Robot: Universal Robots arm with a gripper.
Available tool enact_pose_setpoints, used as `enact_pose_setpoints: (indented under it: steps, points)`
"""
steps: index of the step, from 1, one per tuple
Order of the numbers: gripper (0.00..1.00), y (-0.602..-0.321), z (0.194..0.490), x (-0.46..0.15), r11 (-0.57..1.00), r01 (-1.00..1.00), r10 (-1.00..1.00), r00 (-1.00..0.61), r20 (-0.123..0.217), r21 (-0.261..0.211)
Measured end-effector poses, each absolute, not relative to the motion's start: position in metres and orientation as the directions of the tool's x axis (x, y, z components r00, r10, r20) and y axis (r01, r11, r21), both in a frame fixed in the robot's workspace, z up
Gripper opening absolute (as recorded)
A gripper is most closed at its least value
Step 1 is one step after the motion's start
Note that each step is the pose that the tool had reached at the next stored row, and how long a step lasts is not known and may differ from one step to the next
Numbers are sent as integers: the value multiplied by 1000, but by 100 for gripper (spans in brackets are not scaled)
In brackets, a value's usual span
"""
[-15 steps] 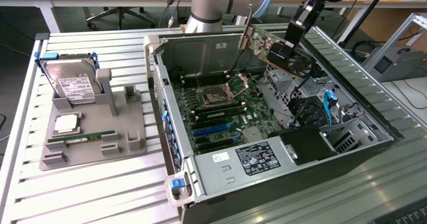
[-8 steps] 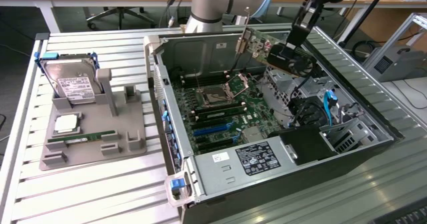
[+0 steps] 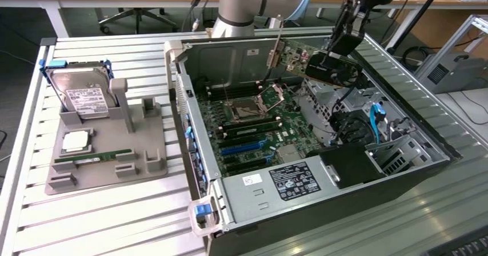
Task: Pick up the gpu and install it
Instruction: 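Insert the gpu into the slot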
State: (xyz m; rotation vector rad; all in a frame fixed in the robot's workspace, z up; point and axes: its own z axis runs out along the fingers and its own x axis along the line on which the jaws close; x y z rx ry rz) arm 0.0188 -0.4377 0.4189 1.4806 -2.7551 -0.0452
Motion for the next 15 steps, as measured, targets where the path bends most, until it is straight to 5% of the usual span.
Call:
enact_pose_setpoints:
  steps: [15]
  points:
    - [27,-438,414,19,323,-946,-946,-323,11,26]
